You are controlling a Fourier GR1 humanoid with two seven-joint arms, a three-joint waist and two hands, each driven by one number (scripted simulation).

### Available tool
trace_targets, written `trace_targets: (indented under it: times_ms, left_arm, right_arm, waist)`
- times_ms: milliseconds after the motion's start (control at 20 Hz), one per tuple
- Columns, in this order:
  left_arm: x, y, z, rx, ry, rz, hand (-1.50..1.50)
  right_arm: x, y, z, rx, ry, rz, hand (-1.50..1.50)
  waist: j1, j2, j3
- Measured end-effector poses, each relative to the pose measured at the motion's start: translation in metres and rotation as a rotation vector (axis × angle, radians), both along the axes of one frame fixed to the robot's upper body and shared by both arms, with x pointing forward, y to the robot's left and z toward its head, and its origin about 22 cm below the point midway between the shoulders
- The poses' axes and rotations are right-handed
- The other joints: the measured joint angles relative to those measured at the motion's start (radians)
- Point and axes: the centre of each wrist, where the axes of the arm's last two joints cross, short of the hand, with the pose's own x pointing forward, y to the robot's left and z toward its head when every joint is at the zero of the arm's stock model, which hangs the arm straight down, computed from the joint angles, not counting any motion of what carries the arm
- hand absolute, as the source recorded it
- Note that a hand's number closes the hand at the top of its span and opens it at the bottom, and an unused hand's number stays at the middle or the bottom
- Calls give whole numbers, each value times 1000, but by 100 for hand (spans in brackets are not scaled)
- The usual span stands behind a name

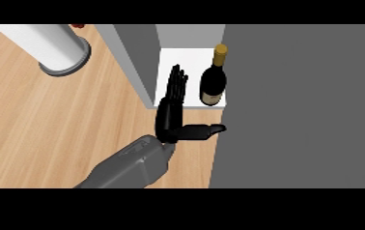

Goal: Pick up the wine, place it into the cabinet and close the cabinet

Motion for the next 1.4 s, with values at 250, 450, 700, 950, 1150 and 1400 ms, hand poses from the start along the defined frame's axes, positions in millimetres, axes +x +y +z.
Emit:
trace_targets:
  times_ms: [250, 450, 700, 950, 1150, 1400]
  left_arm:
    - [-18, 23, 10, 7, -30, -52, -150]
    - [-42, 44, 22, 11, -46, -94, -150]
    - [-62, 74, 35, 13, -64, -152, 150]
    - [-85, 106, 42, 5, -77, -188, 150]
    - [-98, 131, 55, 5, -82, -192, 150]
    - [-110, 166, 63, 3, -73, -177, 150]
  right_arm:
    - [-1, -7, 0, -10, -20, -22, -150]
    - [-5, -4, 3, -15, -13, -3, 150]
    - [-8, -12, 3, -101, -26, 85, 150]
    - [-10, -12, 4, -193, -25, 169, 150]
    - [-15, -1, -4, -201, 23, 260, 150]
    - [-20, 21, -7, -164, 48, 381, 150]
  waist:
    - [2, 0, 0]
    - [5, -1, 0]
    - [4, -1, 1]
    - [3, -1, 0]
    - [3, -2, 0]
    - [5, -2, 0]
